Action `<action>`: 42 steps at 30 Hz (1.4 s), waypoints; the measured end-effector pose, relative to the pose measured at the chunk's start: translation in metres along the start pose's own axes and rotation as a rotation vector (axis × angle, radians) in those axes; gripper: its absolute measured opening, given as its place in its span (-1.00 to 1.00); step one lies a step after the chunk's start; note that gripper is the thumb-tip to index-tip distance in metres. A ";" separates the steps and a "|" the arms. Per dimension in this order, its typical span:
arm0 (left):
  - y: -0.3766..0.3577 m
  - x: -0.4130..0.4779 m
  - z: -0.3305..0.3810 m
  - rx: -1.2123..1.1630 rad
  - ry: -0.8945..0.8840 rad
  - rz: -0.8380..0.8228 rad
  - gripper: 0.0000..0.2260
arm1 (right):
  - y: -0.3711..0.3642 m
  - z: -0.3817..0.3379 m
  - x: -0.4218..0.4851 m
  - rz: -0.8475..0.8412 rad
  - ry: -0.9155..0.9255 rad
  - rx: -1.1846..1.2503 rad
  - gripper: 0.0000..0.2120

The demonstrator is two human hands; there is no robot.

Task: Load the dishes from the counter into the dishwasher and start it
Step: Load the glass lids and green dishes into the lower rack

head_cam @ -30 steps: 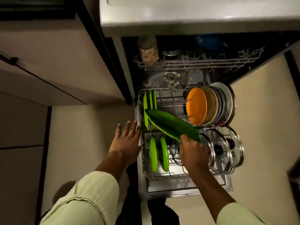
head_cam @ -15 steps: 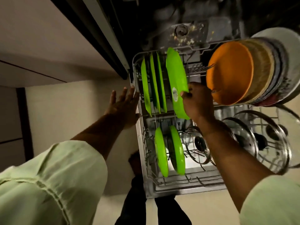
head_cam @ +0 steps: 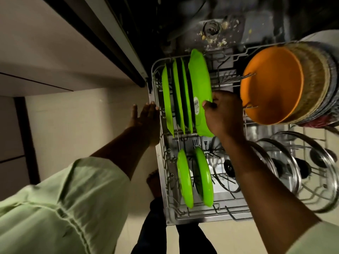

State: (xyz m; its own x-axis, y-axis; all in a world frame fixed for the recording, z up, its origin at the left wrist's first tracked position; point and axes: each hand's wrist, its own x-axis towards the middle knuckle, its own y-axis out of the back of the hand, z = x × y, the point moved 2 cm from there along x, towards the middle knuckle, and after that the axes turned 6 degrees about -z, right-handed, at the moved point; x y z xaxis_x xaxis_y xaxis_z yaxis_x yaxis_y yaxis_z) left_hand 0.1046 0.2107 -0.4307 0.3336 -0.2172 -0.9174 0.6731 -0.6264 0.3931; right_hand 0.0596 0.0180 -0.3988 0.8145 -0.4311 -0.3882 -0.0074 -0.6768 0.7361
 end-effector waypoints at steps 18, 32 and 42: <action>0.003 0.006 -0.002 0.019 -0.021 -0.050 -0.12 | -0.038 0.017 0.037 -0.128 -0.083 -0.090 -0.91; 0.006 0.004 -0.001 0.022 -0.019 -0.065 -0.10 | -0.045 0.024 0.035 -0.240 -0.095 -0.055 -0.52; 0.005 0.002 -0.003 0.036 0.007 -0.013 -0.12 | -0.040 0.019 0.029 -0.262 -0.125 -0.014 -0.64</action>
State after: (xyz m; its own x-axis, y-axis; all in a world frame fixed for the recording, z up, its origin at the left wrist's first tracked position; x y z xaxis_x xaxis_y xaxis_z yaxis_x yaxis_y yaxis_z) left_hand 0.1103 0.2098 -0.4301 0.3299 -0.2034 -0.9219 0.6532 -0.6559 0.3784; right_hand 0.0723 0.0212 -0.4495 0.7095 -0.3137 -0.6310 0.2027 -0.7668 0.6091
